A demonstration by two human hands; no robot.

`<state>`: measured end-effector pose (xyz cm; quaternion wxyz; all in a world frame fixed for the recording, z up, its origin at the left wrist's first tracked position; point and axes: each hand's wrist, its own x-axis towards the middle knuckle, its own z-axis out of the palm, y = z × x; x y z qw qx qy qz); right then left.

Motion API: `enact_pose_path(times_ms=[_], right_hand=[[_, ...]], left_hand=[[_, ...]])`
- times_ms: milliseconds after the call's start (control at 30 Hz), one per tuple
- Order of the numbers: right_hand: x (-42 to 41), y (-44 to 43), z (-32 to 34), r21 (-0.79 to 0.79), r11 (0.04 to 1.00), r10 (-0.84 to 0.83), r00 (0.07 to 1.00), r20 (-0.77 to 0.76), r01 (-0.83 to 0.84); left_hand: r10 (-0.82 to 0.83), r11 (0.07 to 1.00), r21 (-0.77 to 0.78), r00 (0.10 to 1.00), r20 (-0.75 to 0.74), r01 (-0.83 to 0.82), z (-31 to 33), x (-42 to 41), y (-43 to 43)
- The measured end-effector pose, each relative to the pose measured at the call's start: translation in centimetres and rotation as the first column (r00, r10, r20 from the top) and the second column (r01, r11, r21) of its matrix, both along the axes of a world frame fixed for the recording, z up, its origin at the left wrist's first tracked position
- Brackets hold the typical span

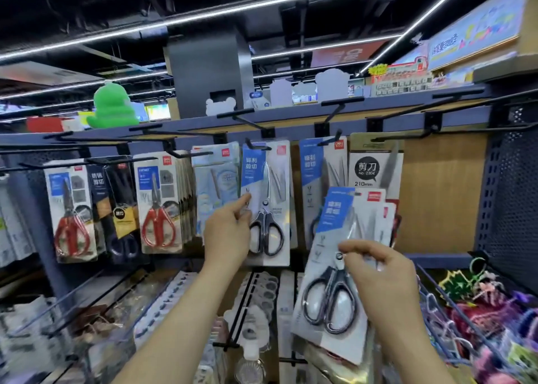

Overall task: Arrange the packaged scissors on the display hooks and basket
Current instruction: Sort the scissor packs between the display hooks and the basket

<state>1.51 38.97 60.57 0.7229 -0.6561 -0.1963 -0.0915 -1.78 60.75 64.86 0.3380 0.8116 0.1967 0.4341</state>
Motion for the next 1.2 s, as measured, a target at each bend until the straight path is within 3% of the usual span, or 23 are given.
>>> enact_pose_path(times_ms=[300,400,467,567,767,1067,1200], right_hand=[[0.1,-1.8,-1.5,0.0,0.997,0.08,0.993,0.084,-0.08],[-0.5,-1.6,-1.9,0.005,0.994,0.105,0.989,0.108,-0.106],[-0.8,-1.4,-2.1,0.008,0.993,0.115,0.985,0.125,-0.117],[-1.4,-0.9,-2.2,-0.012,0.987,0.162,0.976,0.145,-0.162],[-2.1,-0.9,-2.2,-0.084,0.965,0.258,0.953,0.159,-0.248],[-2.5,1.6,1.6,-0.117,0.902,0.432,0.879,0.204,-0.416],[-2.8,2.9,4.0,-0.151,0.887,0.461,0.847,0.265,-0.435]], left_hand=[[0.123,0.986,0.145,0.957,-0.262,-0.087,-1.9,2.0,-0.3],[0.041,0.986,0.166,0.998,-0.057,-0.031,-1.9,0.7,-1.5],[-0.153,0.988,0.015,0.985,0.078,0.152,-0.9,-0.2,-3.3],[-0.381,0.887,-0.216,0.912,0.155,0.407,1.2,-0.6,-5.8],[-0.38,0.764,-0.463,0.893,0.24,0.449,2.6,-0.1,-5.7],[-0.257,0.918,-0.14,0.828,0.499,0.37,7.6,-4.4,-5.4],[-0.208,0.941,-0.124,0.828,0.521,0.314,9.3,-5.3,-4.5]])
